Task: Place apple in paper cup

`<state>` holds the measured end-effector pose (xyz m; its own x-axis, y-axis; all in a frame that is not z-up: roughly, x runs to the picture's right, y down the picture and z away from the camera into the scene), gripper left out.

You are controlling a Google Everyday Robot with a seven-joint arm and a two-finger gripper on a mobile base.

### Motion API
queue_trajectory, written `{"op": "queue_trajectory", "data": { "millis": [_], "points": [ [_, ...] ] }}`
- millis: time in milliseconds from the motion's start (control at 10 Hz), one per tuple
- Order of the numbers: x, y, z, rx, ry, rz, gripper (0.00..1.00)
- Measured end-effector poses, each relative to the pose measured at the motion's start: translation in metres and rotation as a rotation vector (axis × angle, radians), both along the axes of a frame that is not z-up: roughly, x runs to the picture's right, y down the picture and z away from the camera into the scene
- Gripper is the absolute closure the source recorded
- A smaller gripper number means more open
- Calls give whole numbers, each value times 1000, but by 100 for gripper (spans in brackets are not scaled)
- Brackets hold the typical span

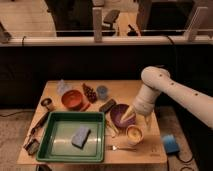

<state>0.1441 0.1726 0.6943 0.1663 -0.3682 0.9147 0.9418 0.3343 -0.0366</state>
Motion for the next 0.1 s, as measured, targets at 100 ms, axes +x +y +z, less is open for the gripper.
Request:
{"op": "queue_trajectory", "data": {
  "millis": [100],
  "points": [
    [0, 0, 0, 0, 0, 0, 20]
  ]
}}
